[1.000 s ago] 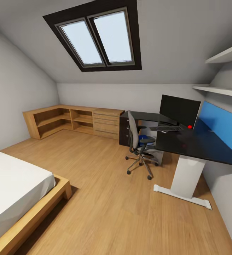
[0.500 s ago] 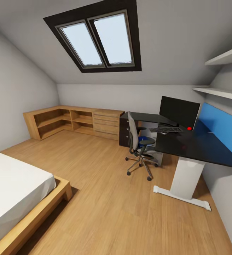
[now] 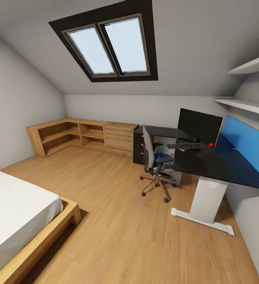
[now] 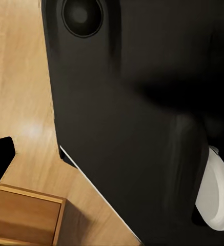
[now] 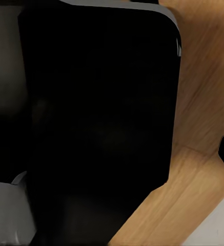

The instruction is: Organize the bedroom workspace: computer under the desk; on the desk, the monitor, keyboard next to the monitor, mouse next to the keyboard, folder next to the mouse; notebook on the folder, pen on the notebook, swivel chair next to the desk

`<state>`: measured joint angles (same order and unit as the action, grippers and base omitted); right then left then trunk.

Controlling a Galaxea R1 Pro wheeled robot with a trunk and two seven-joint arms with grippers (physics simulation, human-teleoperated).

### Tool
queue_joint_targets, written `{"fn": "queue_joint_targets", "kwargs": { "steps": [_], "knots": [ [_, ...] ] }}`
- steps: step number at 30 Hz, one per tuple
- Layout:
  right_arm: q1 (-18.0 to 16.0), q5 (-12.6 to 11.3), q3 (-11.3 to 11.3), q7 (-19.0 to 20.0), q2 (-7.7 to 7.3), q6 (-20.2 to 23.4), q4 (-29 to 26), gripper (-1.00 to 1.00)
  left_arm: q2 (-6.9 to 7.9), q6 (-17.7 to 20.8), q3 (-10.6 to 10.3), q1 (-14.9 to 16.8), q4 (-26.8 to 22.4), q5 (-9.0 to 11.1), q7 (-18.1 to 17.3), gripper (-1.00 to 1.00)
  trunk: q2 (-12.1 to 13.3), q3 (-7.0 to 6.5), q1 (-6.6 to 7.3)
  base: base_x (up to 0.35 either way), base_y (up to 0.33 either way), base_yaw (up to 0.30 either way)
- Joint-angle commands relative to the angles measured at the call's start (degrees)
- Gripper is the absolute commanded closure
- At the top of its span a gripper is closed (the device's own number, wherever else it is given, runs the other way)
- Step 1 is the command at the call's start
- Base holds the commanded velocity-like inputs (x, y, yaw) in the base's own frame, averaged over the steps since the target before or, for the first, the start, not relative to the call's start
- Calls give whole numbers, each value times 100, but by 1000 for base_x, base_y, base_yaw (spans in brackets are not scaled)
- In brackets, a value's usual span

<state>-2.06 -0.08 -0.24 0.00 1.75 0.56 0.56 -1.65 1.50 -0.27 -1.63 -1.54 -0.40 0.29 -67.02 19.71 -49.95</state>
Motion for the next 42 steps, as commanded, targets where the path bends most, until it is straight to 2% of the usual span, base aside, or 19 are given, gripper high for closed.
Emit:
{"fn": "queue_joint_targets", "kwargs": {
  "steps": [1, 13, 19, 34, 40, 42],
  "knots": [
    [-5, -1, -2, 0, 0, 6, 6, -100, 6, 14, -2, -4, -17, -4, 2, -100, 38, -14, 23, 0, 0, 0],
    [-6, 0, 21, 6, 15, -25, 6, -100, 33, 9, 0, -4, -17, 2, -3, -100, 520, -229, 286, 0, 0, 0],
    [-8, -3, 8, 1, 10, -247, 6, -100, 33, 9, 0, -4, -20, 3, -3, -100, 760, -337, 418, 0, 0, 0],
    [-10, -7, -7, 4, 4, -277, 6, -100, 34, 9, 35, -4, -22, 13, 6, -100, 1362, -606, 747, 0, 0, 0],
    [-9, -10, -5, 9, 7, -438, 10, -100, 33, 3, 35, -4, -22, 11, 6, -100, 1603, -714, 879, 0, 0, 0],
    [-7, -10, -3, 1, 16, -636, 22, -100, 30, -8, 29, -4, -22, 5, -1, -100, 1643, -732, 901, 0, 0, 0]
  ]
}}
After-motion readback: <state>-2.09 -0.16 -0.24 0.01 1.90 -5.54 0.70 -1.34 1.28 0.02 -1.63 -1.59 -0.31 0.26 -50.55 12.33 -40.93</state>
